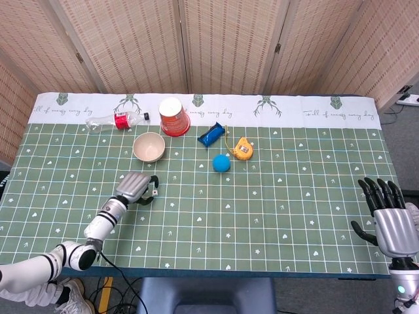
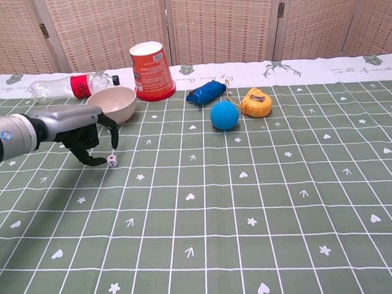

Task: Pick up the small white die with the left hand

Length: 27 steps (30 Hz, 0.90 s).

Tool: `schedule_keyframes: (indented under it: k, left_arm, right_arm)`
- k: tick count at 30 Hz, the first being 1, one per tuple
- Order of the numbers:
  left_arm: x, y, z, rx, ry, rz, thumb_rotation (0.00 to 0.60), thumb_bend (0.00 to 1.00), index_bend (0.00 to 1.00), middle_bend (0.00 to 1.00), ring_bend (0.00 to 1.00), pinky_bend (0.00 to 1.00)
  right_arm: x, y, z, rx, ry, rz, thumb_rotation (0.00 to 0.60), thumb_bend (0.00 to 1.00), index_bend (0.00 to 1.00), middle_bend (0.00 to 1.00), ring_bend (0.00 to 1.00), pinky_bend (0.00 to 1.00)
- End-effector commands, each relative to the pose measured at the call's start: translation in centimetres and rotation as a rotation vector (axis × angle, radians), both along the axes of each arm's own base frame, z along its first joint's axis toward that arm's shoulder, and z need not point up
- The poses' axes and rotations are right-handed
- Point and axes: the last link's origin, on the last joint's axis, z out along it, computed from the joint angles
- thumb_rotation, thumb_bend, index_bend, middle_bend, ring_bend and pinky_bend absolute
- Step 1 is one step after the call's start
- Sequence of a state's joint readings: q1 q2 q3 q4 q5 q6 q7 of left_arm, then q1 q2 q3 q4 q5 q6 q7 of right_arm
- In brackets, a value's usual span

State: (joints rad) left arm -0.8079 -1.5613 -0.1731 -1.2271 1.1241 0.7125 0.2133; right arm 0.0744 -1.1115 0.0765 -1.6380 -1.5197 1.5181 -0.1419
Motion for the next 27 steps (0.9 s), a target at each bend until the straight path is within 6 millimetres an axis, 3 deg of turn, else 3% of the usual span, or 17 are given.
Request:
schedule_keyframes:
  k: [1,27]
  left_arm:
    - [0.0,0.2,-0.4,-0.001,0.006,0.01,0.6,0.34,0.46,0.99,0.9,1.0]
    - [-0.3,1.1,-2.2,-0.001,-0.002,0.083,0.6,0.4,0.53,0.99,0.9,1.0]
  right_arm:
    - [0.0,0.0,0.0,-0.001,0.0,-0.003,0.6,0.16,0.0,0.09,0.05,0.07]
    - [-0.5,0.0,0.1,-0.005,0.001,-0.022,0.6,0.17,0.0,0.09,0.06,0.07]
